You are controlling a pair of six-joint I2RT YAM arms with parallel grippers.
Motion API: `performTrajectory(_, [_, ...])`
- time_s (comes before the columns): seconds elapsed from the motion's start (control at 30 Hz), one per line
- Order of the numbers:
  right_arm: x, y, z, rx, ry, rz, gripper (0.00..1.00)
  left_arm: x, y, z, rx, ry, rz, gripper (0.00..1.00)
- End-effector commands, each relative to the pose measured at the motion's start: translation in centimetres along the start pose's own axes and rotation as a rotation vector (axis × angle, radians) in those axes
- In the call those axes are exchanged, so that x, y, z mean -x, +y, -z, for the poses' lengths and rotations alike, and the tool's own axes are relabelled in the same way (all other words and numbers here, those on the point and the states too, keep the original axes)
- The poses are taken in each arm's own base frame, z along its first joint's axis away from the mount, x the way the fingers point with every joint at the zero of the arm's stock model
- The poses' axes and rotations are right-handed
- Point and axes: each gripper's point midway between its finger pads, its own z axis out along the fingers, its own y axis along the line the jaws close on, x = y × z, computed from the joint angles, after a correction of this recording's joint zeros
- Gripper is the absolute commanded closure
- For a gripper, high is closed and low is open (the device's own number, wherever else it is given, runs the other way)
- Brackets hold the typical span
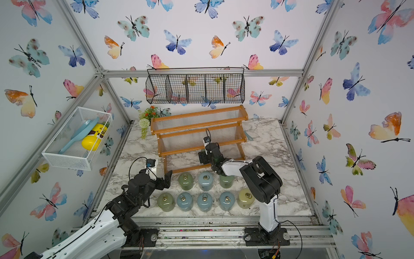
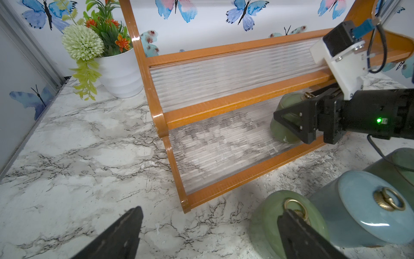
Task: Remove the tea canisters from the shelf
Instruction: Pick up the tea canister from the shelf.
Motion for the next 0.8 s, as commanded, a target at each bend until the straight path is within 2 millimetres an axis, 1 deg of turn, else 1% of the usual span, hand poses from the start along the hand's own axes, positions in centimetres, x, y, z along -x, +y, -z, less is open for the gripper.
performTrajectory(0.0, [-0.2,-0.4,1.1,-0.019,0.008,0.016,0.21,0.2,0.0,0.2,-0.007,-0.009,0.008,0.02])
performTrajectory(0.2, [0.4,-0.8,2.2,-0.033,0.008,0.041,0.26,0.2,0.0,0.2,-0.008,-0.007,0.006,0.02])
performTrajectory(0.3, [0.7,-1.2,2.9,-0.042,0.0,0.036,0.27,0.2,0.0,0.1,-0.007,-0.005,0.004,0.02])
performTrajectory(0.4, [0.8,-1.9,3.4,-0.059,-0.002,0.031,0.27,0.2,0.0,0.2,-0.011,-0.007,0.005,0.02])
performTrajectory(0.53, [0.7,-3.5,4.1,-0.088,0.003,0.015,0.28,0.3,0.0,0.3,-0.013,-0.013,0.005,0.02])
performTrajectory(0.77, [0.2,-7.0,6.2,-0.15,0.0,-0.032,0.28,0.3,-0.1,0.3,-0.02,-0.011,0.003,0.02])
